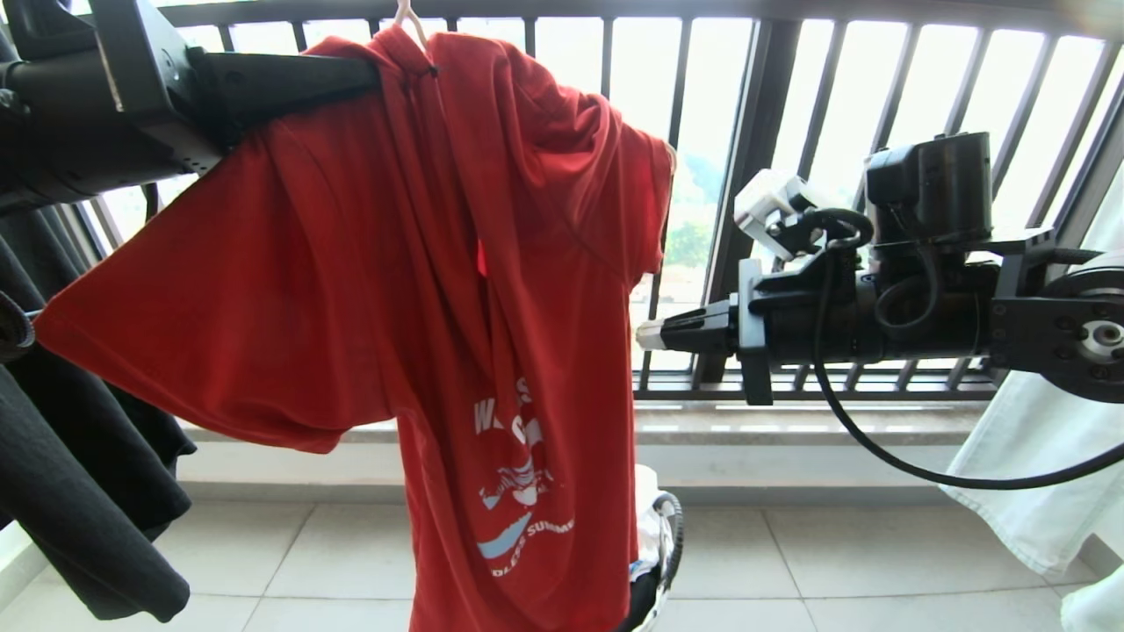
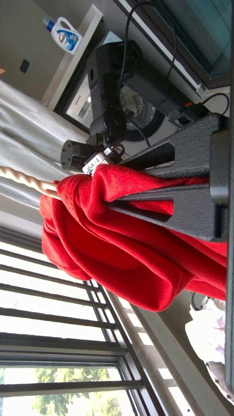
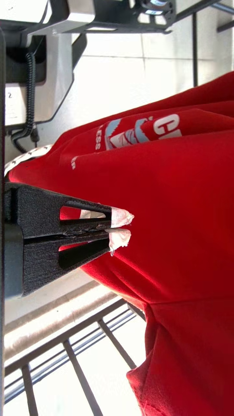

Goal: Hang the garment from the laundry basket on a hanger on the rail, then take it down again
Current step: Hang the clothes rack on the clothesline

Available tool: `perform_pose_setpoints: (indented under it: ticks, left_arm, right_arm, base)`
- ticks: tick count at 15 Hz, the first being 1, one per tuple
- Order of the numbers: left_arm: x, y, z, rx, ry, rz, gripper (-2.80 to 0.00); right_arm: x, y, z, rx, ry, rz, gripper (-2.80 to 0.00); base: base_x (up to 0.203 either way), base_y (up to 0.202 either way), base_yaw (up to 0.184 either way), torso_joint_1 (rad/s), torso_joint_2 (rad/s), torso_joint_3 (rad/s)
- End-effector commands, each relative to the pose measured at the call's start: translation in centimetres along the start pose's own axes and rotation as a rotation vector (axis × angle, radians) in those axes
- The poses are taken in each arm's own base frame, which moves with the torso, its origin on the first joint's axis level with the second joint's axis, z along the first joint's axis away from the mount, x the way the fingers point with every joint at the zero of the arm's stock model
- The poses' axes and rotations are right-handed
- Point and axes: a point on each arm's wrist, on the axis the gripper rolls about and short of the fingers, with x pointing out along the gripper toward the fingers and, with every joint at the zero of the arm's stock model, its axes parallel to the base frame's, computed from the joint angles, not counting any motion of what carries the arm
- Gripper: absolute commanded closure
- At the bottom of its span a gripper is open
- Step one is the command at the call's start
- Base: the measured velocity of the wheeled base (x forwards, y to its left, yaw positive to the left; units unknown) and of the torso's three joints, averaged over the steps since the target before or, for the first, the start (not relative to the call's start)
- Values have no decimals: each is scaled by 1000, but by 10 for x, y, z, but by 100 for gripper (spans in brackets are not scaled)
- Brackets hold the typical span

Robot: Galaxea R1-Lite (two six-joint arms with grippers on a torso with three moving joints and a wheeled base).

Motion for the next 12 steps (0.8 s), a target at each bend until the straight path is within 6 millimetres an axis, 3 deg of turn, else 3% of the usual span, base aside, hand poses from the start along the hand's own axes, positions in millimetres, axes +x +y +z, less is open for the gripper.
perform_pose_setpoints:
  ticks: [1, 3, 4, 7, 12]
  left_arm:
    - [0, 0, 0, -2, 2, -5, 0]
    - [0, 0, 0, -2, 2, -5, 0]
    - [0, 0, 0, 0, 2, -5, 0]
    - [0, 0, 0, -1, 2, -5, 0]
    - [-2, -4, 1, 4, -1, -7, 0]
  right_arm:
    - [-8, 7, 3, -41, -10, 2, 0]
    - [-8, 6, 3, -51, -10, 0, 0]
    - [-7, 5, 3, -50, -11, -1, -280]
    - [-2, -2, 2, -15, -10, -7, -280]
    - [10, -34, 5, 0, -49, -61, -280]
  base:
    - [0, 0, 0, 0, 0, 0]
    - [0, 0, 0, 0, 0, 0]
    - [0, 0, 0, 0, 0, 0]
    - [0, 0, 0, 0, 0, 0]
    - [0, 0, 0, 0, 0, 0]
